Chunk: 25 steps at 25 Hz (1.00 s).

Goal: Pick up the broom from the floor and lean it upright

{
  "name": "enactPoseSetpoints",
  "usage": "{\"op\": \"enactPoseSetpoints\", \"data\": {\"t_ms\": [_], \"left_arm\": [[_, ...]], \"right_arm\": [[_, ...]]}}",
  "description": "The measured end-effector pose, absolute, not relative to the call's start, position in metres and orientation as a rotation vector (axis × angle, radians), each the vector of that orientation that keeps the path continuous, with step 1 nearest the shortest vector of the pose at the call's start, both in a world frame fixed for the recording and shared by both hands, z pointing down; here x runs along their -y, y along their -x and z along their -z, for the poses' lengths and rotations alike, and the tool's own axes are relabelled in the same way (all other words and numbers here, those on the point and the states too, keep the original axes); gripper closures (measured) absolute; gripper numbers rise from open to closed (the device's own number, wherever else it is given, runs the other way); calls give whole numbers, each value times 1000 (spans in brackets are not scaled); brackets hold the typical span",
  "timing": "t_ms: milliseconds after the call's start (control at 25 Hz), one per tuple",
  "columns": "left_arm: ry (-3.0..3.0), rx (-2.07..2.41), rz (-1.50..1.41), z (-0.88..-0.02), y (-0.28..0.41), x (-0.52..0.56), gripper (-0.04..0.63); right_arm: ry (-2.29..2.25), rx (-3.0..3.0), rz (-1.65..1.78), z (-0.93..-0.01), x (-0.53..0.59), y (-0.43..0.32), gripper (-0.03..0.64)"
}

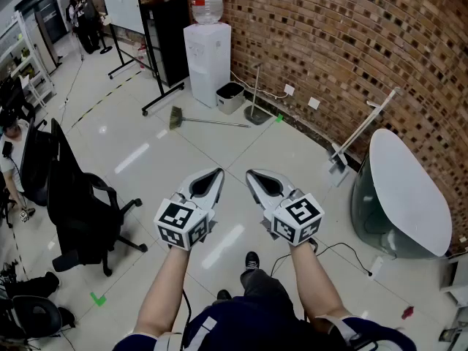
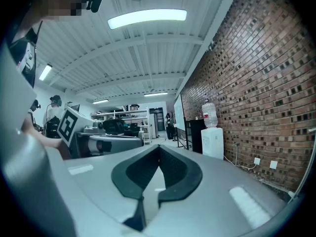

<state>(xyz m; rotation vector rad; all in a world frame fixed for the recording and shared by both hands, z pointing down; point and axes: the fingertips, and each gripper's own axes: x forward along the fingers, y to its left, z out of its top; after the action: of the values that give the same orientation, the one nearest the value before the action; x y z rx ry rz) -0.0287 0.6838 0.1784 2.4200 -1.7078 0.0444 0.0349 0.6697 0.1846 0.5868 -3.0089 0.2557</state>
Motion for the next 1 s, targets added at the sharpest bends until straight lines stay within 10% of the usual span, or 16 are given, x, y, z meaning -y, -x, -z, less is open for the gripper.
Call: {"op": "enactPoseSetpoints", "data": {"t_ms": [1000], "left_arm": [[-2384, 1705, -36, -227, 187, -374, 594]], "right_arm": [[-550, 2933, -270, -229, -358, 124, 614]]}}
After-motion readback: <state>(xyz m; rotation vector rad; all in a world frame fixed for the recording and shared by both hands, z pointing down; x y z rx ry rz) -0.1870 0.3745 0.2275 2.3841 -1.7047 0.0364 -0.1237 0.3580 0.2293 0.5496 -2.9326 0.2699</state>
